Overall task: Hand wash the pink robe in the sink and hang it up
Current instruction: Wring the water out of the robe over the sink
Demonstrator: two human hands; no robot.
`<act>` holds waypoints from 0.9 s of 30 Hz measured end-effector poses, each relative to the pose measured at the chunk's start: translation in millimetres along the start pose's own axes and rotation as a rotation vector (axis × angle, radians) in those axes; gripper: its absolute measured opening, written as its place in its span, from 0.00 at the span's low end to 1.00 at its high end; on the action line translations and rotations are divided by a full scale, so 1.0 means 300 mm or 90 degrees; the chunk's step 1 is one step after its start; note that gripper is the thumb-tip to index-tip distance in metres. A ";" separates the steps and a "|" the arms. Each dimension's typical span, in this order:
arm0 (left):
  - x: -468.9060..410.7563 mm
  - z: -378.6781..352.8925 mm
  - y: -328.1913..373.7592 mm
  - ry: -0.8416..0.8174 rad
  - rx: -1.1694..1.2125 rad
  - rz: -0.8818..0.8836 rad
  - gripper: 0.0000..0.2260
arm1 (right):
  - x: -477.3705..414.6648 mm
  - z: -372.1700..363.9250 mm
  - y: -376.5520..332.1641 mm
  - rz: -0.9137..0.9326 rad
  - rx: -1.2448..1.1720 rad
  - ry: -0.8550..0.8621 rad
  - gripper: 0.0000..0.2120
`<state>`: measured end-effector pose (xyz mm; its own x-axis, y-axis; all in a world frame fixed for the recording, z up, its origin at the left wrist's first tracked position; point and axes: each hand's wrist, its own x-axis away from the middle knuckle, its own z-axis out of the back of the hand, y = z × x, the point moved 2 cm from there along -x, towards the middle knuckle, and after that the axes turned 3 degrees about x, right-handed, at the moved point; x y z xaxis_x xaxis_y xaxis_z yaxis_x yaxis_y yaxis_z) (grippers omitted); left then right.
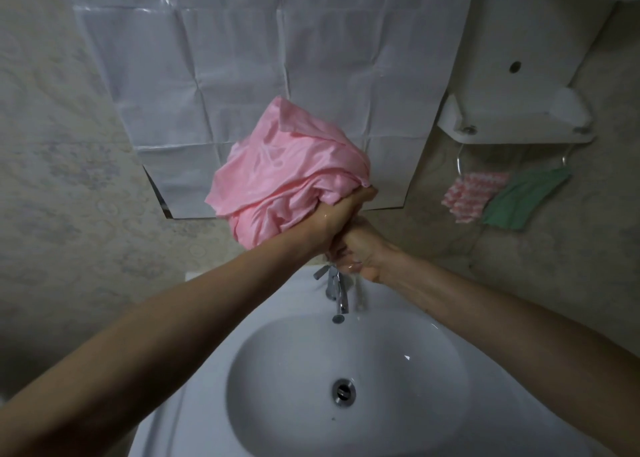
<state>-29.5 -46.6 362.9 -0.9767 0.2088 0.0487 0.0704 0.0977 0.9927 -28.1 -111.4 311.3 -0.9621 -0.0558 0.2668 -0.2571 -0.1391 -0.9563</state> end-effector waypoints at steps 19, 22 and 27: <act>-0.004 0.011 -0.013 -0.037 -0.008 0.014 0.24 | -0.010 -0.010 -0.002 0.013 0.070 0.015 0.10; -0.002 0.013 -0.003 -0.038 -0.021 0.026 0.11 | 0.012 -0.010 -0.019 0.018 0.116 0.059 0.18; -0.012 0.015 -0.012 -0.009 -0.023 0.018 0.13 | 0.006 -0.012 -0.009 0.037 0.142 0.112 0.15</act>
<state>-25.3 -43.3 358.6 -0.9716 0.2244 0.0756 0.0906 0.0572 0.9942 -29.4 -107.6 313.9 -0.9805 0.0993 0.1694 -0.1940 -0.3565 -0.9139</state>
